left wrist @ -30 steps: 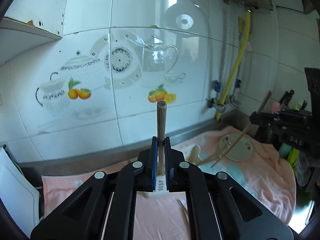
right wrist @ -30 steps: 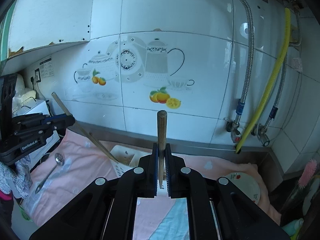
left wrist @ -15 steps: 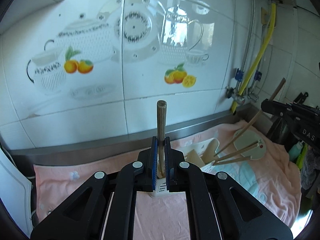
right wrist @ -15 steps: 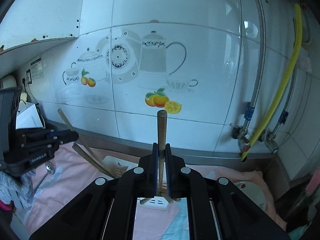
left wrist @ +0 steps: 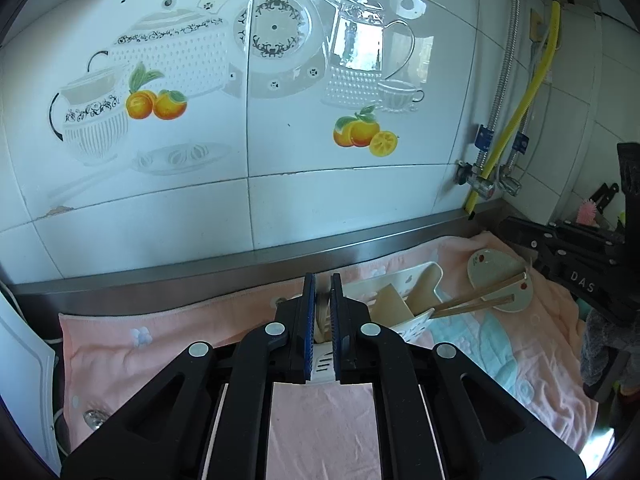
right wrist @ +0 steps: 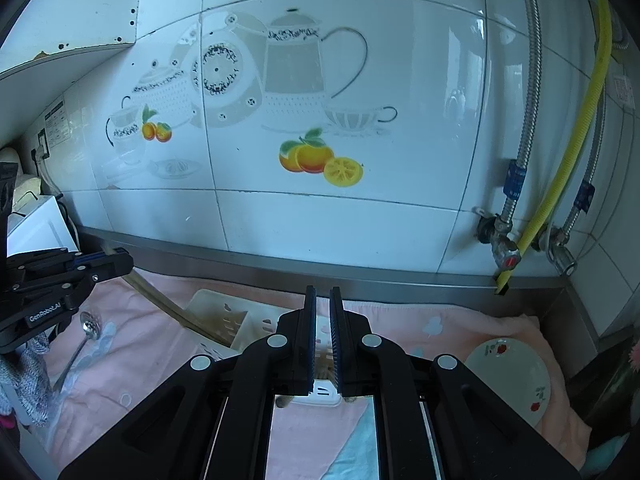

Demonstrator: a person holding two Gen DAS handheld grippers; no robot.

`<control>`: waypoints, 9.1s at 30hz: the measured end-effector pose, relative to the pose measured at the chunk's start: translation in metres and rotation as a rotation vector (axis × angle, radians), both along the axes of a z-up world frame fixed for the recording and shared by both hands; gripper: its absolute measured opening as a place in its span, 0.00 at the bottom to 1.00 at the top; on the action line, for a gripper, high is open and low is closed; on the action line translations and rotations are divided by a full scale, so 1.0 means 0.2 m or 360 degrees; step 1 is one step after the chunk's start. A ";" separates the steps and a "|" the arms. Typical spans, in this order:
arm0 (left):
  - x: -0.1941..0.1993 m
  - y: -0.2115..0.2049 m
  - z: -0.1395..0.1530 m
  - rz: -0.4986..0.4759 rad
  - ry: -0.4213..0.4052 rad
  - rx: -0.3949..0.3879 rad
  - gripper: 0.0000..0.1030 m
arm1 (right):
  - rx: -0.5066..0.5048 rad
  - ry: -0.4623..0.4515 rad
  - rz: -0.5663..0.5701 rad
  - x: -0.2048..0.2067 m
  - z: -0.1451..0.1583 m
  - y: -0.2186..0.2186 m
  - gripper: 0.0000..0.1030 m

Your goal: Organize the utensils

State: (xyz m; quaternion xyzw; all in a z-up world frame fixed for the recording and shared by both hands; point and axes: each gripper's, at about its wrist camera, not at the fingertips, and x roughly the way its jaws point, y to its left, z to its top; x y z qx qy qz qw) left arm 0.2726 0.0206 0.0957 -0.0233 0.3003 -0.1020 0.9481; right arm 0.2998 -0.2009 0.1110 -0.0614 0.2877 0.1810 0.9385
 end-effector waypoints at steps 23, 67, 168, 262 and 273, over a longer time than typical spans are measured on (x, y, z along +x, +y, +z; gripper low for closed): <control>-0.37 0.03 0.04 0.0100 -0.0135 0.0110 0.82 | 0.0055 -0.0180 -0.0034 -0.42 0.08 -0.14 0.76; -1.07 0.22 -0.72 0.0384 0.0073 0.0089 0.95 | -0.0003 0.0152 -0.0016 -1.08 -0.95 -0.03 0.90; -0.92 -0.24 -0.52 -0.0169 -0.0016 0.0035 0.05 | -0.0011 -0.0029 0.0038 -0.99 -0.55 -0.11 0.06; -0.02 0.01 0.03 0.0071 -0.0132 0.0009 0.41 | 0.0074 0.0004 -0.0024 -0.03 0.04 0.00 0.39; -0.22 0.04 0.06 0.0101 -0.0201 0.0055 0.68 | 0.0071 -0.0044 -0.0074 -0.20 0.07 -0.08 0.68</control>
